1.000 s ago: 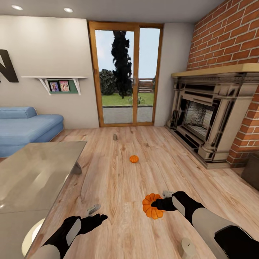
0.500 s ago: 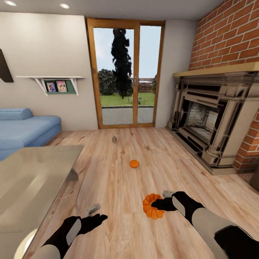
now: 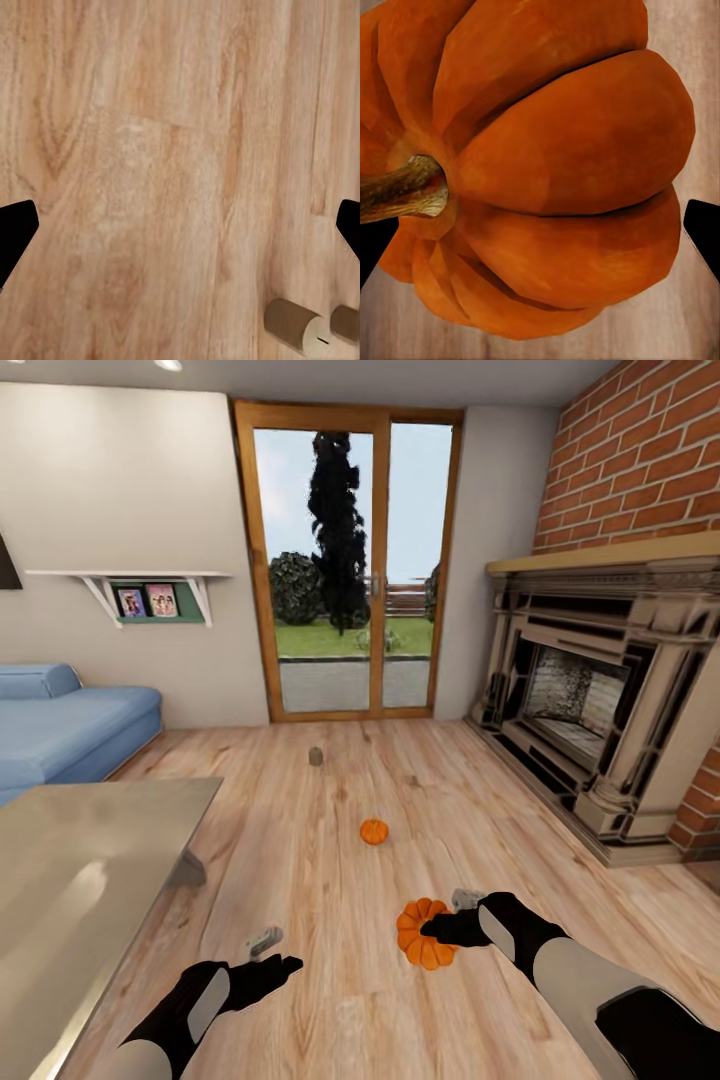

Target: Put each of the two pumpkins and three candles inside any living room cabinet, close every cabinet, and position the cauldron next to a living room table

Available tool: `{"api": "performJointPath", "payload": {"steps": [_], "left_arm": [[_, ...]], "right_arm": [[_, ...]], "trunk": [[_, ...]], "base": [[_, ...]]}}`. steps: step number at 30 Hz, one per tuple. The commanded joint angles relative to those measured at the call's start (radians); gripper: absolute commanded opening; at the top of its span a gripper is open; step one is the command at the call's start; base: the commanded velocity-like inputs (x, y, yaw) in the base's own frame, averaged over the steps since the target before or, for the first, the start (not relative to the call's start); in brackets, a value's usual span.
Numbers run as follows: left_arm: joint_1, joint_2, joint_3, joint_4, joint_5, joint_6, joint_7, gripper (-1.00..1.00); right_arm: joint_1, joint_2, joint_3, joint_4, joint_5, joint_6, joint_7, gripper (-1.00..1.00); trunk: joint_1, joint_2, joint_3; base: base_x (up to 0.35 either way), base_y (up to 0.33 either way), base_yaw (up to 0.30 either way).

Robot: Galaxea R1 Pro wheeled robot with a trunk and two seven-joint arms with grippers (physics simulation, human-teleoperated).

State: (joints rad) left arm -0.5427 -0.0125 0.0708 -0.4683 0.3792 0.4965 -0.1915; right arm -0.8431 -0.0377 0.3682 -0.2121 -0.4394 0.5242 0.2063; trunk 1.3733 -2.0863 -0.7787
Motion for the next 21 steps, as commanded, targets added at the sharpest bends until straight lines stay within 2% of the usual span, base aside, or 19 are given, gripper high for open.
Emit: {"api": "performJointPath", "payload": {"steps": [1, 15, 21], "left_arm": [[0.0, -0.001, 0.007, -0.001, 0.003, 0.008, -0.002, 1.0], [0.0, -0.005, 0.007, -0.001, 0.002, 0.008, -0.001, 1.0], [0.0, -0.009, 0.006, -0.001, 0.001, 0.008, -0.001, 1.0]], "right_arm": [[-0.001, -0.001, 0.002, -0.002, -0.004, 0.005, 0.002, -1.0], [-0.001, -0.002, 0.0, -0.001, -0.004, 0.004, 0.002, -1.0], [-0.001, -0.002, 0.0, -0.001, -0.004, 0.004, 0.002, -1.0]], "trunk": [[0.0, 0.0, -0.001], [0.0, 0.0, -0.001], [0.0, 0.0, -0.001]], "base": [[0.333, 0.0, 0.0], [0.329, 0.0, 0.0], [0.092, 0.124, 0.0]]}}
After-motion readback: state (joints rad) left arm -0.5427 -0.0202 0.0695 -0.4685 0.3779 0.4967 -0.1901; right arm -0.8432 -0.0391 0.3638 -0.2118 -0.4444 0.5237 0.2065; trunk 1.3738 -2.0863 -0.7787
